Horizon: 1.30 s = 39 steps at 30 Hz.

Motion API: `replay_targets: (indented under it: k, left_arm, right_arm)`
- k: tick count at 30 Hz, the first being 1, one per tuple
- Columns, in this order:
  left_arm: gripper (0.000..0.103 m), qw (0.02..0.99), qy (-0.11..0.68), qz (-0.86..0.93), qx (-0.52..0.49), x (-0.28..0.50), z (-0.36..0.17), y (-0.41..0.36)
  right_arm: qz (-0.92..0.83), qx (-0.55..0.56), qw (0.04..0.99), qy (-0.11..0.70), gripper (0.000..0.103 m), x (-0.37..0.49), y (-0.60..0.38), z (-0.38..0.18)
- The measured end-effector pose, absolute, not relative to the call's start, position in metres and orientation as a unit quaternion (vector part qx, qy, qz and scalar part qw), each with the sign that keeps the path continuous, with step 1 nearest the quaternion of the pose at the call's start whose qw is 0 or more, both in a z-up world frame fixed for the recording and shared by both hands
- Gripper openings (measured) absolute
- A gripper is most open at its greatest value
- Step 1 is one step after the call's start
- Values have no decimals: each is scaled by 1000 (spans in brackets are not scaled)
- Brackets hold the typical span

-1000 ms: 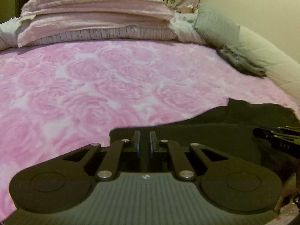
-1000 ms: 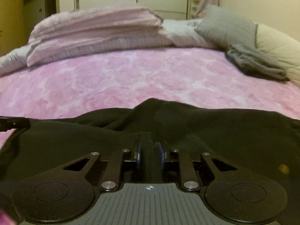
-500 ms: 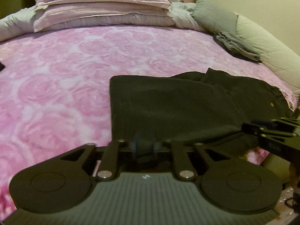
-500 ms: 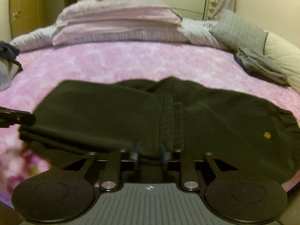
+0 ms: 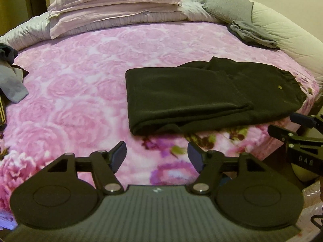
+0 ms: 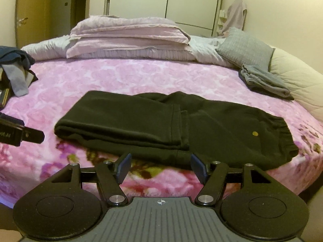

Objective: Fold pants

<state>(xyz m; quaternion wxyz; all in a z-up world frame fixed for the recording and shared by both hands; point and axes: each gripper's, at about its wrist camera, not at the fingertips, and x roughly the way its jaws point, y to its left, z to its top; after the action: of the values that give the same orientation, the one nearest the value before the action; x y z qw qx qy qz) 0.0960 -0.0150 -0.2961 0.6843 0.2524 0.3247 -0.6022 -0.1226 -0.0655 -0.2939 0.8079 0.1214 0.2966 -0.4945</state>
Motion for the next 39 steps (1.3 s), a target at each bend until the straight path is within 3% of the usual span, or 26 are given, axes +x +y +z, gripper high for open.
replay_targets:
  k: [10,18,35,39]
  left_arm:
    - [65,688,321,-602,248,102,-294,-8]
    - [65,687,359,-586,235,138,-322,-14]
    - [65,714,437,-524,155,244,-357,-21]
    - [65,713,448,-520,143,253,-360,-26]
  right_arm:
    - [-489,110,815,289,63,-115,-58,-289]
    - [-449,63,827,334,63,-74,-67,-318]
    - [-282,-248,823,426,65,46,-74,-416]
    - [-269,-275,816,431,63,66,-85,-427]
